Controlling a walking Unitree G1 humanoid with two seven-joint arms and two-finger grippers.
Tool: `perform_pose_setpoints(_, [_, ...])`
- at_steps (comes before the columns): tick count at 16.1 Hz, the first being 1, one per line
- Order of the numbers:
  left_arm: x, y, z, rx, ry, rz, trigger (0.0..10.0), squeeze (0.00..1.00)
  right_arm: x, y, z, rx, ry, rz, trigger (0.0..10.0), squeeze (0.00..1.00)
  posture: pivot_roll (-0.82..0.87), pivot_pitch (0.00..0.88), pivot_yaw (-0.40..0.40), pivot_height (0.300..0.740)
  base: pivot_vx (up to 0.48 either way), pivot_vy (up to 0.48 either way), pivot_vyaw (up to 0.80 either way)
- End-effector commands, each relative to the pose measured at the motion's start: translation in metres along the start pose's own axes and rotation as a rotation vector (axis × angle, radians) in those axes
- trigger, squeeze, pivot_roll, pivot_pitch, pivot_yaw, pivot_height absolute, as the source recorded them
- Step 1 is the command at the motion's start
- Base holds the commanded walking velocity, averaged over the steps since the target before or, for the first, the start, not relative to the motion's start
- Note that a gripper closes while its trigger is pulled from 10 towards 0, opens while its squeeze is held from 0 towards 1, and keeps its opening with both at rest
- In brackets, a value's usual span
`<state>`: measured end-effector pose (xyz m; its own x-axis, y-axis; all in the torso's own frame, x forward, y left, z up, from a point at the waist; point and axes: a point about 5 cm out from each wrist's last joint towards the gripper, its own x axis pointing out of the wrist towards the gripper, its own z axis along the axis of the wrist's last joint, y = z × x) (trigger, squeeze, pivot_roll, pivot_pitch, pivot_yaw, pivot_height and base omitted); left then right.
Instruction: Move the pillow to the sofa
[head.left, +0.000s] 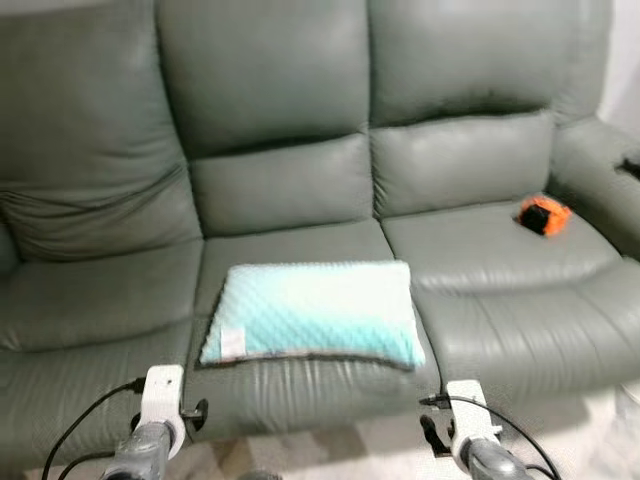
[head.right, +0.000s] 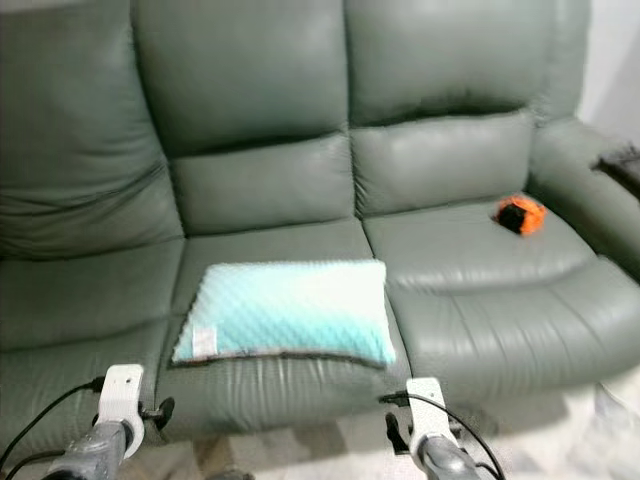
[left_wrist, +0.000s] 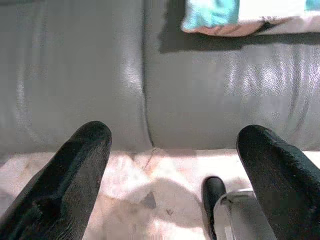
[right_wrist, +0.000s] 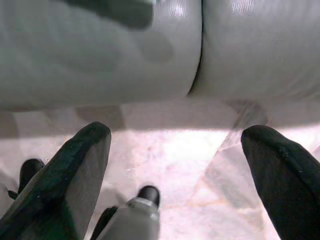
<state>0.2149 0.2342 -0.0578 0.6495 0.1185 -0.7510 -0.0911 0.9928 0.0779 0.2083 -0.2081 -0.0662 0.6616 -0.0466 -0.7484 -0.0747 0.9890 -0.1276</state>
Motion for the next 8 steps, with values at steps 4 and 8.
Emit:
perform_pose_setpoints(4, [-0.002, 0.0088, -0.0081, -0.016, 0.037, 0.046, 10.0, 0.0, -0.0017, 0.0001, -0.0088, 0.004, 0.035, 0.01, 10.0, 0.0, -0.13, 0.0, 0.055, 0.74, 0.0, 0.0, 0.0])
perform_pose_setpoints(8, [-0.002, 0.0065, -0.0102, -0.006, 0.048, 0.045, 10.0, 0.0, 0.0002, 0.0034, -0.0015, -0.017, 0.019, 0.035, 10.0, 0.0, -0.13, 0.0, 0.052, 0.74, 0.0, 0.0, 0.0])
